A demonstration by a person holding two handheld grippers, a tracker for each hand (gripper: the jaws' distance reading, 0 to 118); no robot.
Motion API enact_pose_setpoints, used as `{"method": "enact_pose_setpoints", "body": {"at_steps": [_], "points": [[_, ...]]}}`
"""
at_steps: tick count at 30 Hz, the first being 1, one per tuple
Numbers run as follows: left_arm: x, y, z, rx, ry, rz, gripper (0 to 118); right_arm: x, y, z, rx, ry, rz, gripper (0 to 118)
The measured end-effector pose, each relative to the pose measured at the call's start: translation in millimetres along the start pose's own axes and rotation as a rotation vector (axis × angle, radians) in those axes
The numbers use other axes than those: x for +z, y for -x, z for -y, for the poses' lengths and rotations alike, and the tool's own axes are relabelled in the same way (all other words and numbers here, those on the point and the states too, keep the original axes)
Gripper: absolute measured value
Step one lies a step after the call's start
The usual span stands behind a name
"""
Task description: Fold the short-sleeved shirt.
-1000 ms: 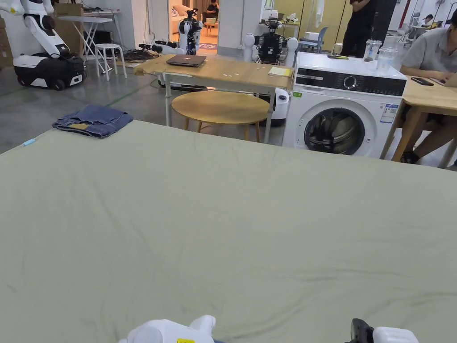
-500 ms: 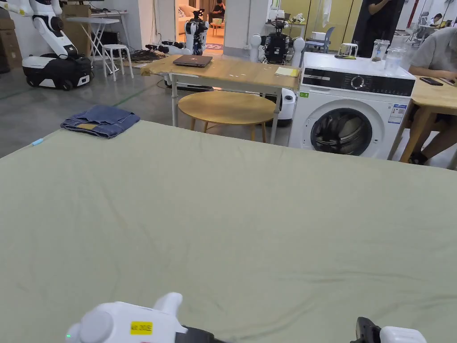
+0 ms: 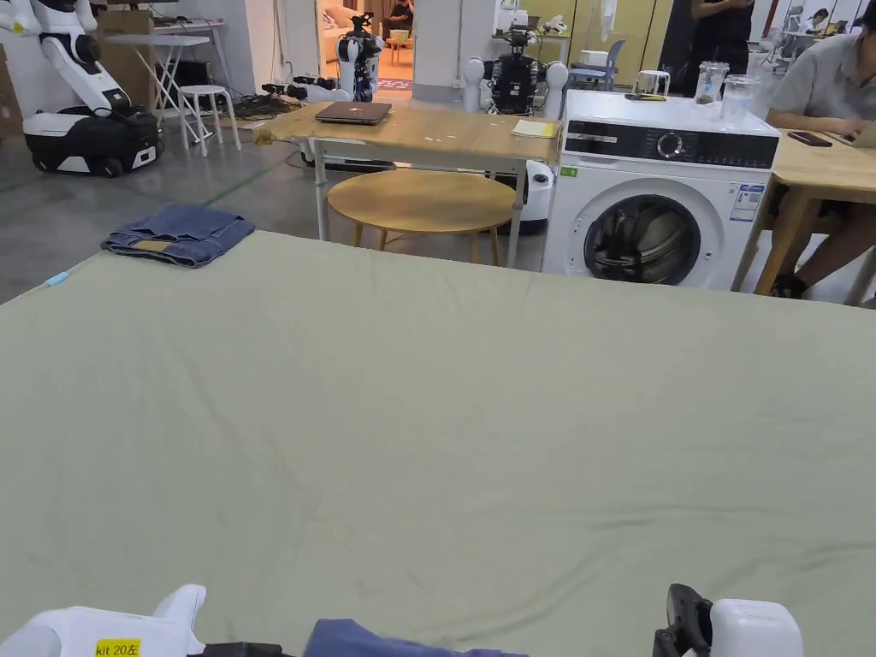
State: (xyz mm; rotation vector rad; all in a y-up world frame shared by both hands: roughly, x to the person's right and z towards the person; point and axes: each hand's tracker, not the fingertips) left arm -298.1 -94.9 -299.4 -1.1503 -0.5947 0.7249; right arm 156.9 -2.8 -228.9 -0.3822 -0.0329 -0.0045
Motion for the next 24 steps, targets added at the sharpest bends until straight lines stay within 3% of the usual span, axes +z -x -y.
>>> {"method": "enact_pose_setpoints", "body": {"at_steps": [3, 5, 8, 10, 11, 16, 24], "points": [[-9.3, 15.1, 3.3, 0.062, -0.075, 0.199, 67, 0.8, -1.4, -0.2, -0.001, 0.000, 0.004, 0], [-19.7, 20.5, 2.1, 0.105, -0.049, 0.250, 67, 1.1, -2.2, -0.2, -0.005, 0.001, 0.004, 0], [-38.3, 13.7, 2.3, 0.024, 0.040, 0.285, 61, 1.0, -3.6, -0.1, -0.012, 0.004, 0.005, 0], [-41.1, 7.1, 0.7, -0.044, 0.032, 0.169, 25, 2.3, -4.3, -0.3, -0.014, 0.003, 0.009, 0], [-42.9, 5.3, 1.0, -0.042, 0.027, 0.137, 16, 3.0, -4.7, -0.6, -0.015, 0.001, 0.011, 0], [-32.0, -17.7, 8.8, -0.028, -0.021, 0.134, 11, 4.4, -7.3, -1.9, -0.014, -0.006, 0.019, 0], [25.3, -56.5, -6.1, -0.123, -0.120, 0.078, 10, 3.9, -10.6, -3.9, -0.010, -0.011, 0.021, 0]]}}
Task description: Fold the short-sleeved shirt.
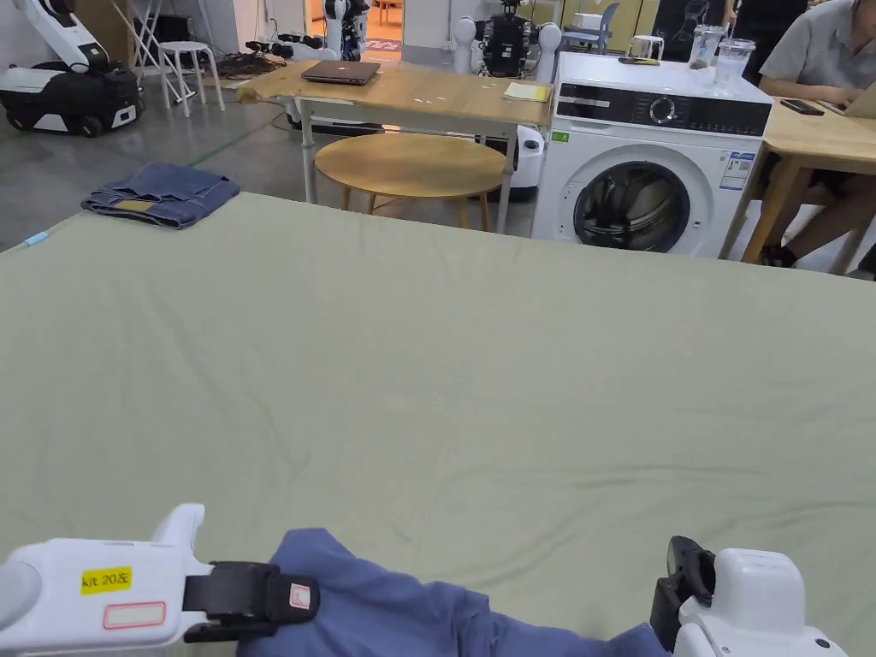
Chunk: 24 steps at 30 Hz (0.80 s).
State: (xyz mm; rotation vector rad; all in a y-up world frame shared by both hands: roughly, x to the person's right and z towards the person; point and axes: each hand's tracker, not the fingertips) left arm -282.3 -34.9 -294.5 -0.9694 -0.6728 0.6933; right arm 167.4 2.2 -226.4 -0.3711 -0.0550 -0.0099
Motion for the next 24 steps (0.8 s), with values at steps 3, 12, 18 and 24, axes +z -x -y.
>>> {"method": "enact_pose_setpoints", "body": {"at_steps": [3, 12, 18, 24], "points": [[31.4, -13.7, -13.4, -0.049, -0.028, -0.075, 10, 0.4, -0.2, -1.3, -0.001, -0.014, -0.003, 0], [76.3, -63.8, -32.0, -0.210, -0.036, -0.390, 10, 0.9, 6.9, -4.9, 0.019, -0.046, -0.012, 0], [48.3, -106.0, -25.4, -0.321, 0.014, -0.332, 10, 6.9, 8.9, -5.3, 0.016, -0.085, 0.005, 0], [2.5, -146.4, -14.5, -0.379, 0.092, -0.250, 10, 15.3, 4.4, -7.7, 0.023, -0.141, 0.026, 0]]}}
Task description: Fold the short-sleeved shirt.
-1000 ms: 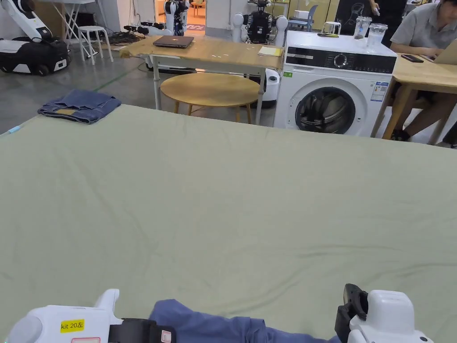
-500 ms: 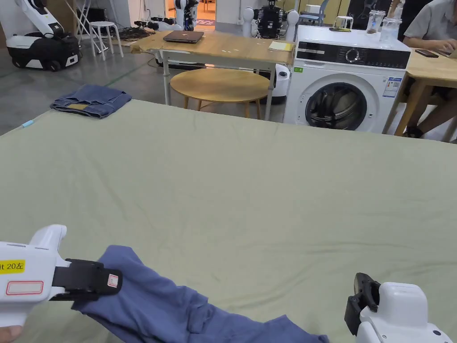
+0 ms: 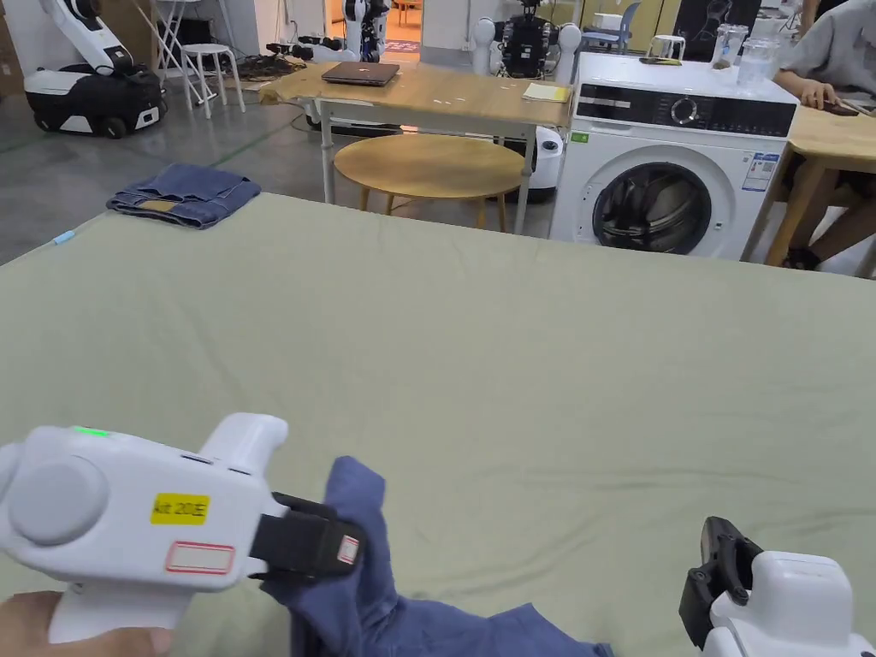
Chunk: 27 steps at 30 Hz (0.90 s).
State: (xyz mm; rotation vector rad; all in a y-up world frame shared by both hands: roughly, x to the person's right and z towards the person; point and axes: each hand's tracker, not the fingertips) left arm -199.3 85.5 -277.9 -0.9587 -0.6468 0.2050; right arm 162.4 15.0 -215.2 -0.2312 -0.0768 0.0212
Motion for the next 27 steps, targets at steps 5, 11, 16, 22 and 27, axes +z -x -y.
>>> {"method": "enact_pose_setpoints", "body": {"at_steps": [5, 11, 16, 22, 27], "points": [[-52.5, -30.4, -2.5, -0.040, 0.092, 0.039, 10, 2.3, -5.8, 1.5, 0.016, 0.006, 0.012, 0], [-132.2, -59.6, 6.4, -0.002, 0.214, -0.006, 10, 4.7, -13.3, 6.8, 0.012, 0.026, 0.035, 0], [-175.3, -76.8, 16.0, 0.017, 0.242, -0.014, 10, 4.9, -16.7, 9.9, 0.006, 0.038, 0.045, 0], [-188.3, -100.0, 18.2, 0.019, 0.236, -0.003, 10, 4.7, -17.4, 11.6, 0.010, 0.042, 0.048, 0], [-199.2, -98.2, 17.7, 0.065, 0.247, 0.003, 31, 3.6, -18.6, 13.2, 0.004, 0.055, 0.049, 0]]}}
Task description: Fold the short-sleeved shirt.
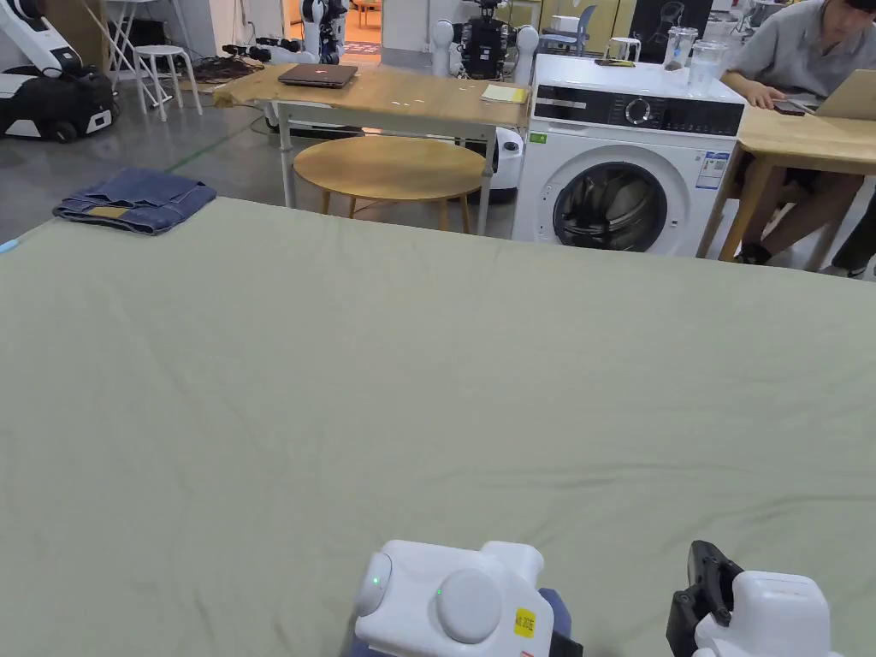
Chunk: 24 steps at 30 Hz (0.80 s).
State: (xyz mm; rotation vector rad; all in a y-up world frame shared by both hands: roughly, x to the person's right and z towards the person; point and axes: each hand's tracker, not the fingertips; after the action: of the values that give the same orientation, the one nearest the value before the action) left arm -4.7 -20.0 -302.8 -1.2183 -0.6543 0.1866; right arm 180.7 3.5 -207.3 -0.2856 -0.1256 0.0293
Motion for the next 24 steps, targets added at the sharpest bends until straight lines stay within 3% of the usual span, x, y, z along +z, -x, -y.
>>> {"method": "enact_pose_setpoints", "body": {"at_steps": [3, 10, 14, 17, 24], "points": [[14.0, -0.6, 1.1, 0.002, -0.005, 0.050, 47, 1.4, -1.9, 0.2, -0.004, 0.002, 0.000, 0], [64.0, 9.2, -3.7, 0.046, -0.120, 0.190, 47, 4.1, -9.6, 0.6, -0.026, -0.004, 0.009, 0], [42.9, 20.3, -3.7, 0.054, -0.114, 0.195, 34, 4.1, -11.8, 0.3, -0.041, -0.009, 0.015, 0], [0.7, 30.7, 1.9, 0.132, -0.004, 0.328, 11, 4.5, -12.6, -0.8, -0.048, -0.013, 0.017, 0], [-70.5, 42.7, 26.7, 0.194, 0.035, 0.311, 0, 6.0, -14.1, -3.5, -0.049, -0.022, 0.014, 0]]}}
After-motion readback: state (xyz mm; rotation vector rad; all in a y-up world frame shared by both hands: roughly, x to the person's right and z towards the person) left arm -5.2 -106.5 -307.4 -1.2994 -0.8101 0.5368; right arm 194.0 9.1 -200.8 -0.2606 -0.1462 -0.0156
